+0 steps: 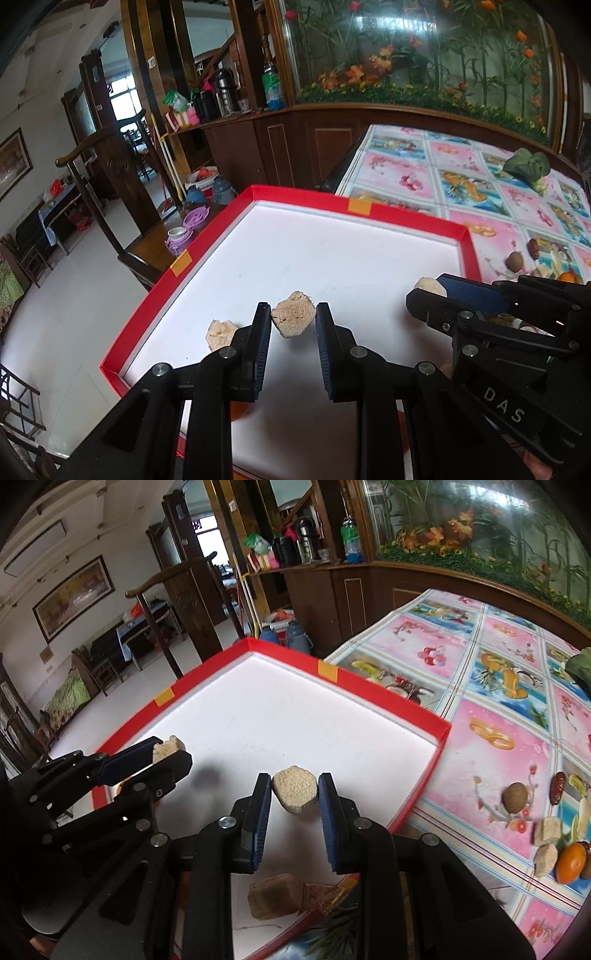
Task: Organize fruits
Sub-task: 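Carry the cube into the tray with the right tool while the left tool releases its chunk there, then grasp a red date with the right tool while the left tool grasps a round beige cake, then carry the red date into the tray with the right tool while the left tool releases its cake there, then grasp an orange with the right tool while the left tool grasps a beige chunk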
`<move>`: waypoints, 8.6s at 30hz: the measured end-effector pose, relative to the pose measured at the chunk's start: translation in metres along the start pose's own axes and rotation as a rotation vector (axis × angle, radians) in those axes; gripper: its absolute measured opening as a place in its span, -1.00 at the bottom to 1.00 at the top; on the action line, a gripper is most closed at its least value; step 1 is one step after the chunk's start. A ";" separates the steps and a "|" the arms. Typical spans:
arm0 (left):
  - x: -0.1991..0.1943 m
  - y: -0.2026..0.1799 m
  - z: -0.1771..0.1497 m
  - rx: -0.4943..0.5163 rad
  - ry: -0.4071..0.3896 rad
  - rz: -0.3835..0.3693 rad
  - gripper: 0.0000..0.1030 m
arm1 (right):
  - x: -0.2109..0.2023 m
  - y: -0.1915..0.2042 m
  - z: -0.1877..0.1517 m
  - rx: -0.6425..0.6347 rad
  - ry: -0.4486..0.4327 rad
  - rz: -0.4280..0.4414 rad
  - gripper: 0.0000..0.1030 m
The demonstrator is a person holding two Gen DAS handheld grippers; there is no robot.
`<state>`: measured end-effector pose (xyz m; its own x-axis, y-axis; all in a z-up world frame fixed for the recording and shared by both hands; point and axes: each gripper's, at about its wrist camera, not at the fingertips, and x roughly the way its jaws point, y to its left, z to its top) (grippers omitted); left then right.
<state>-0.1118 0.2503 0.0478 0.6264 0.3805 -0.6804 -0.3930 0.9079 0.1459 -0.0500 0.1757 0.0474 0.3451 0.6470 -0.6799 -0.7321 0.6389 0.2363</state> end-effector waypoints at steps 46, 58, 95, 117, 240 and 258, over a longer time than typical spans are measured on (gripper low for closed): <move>-0.036 -0.165 0.003 0.291 0.055 -0.189 0.51 | -0.169 -0.244 -0.086 0.365 -0.097 -0.326 -0.44; -0.006 -0.232 0.007 0.388 0.108 -0.320 0.49 | -0.159 -0.257 -0.099 0.382 -0.005 -0.327 -0.44; 0.014 -0.229 0.013 0.259 0.150 -0.508 -0.40 | -0.146 -0.246 -0.099 0.336 -0.037 -0.375 -0.53; 0.006 -0.226 0.003 0.247 0.133 -0.468 -0.60 | -0.141 -0.247 -0.099 0.334 -0.018 -0.368 -0.53; -0.021 -0.192 0.015 0.346 0.051 -0.329 0.09 | -0.096 -0.200 -0.069 0.185 0.033 -0.120 -0.08; 0.000 -0.226 0.026 0.350 0.132 -0.390 0.09 | -0.125 -0.223 -0.062 0.302 -0.041 -0.090 -0.37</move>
<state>-0.0056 0.0499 0.0336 0.5825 -0.0015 -0.8128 0.1141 0.9902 0.0800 0.0336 -0.0739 0.0367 0.4283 0.5944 -0.6806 -0.4920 0.7851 0.3761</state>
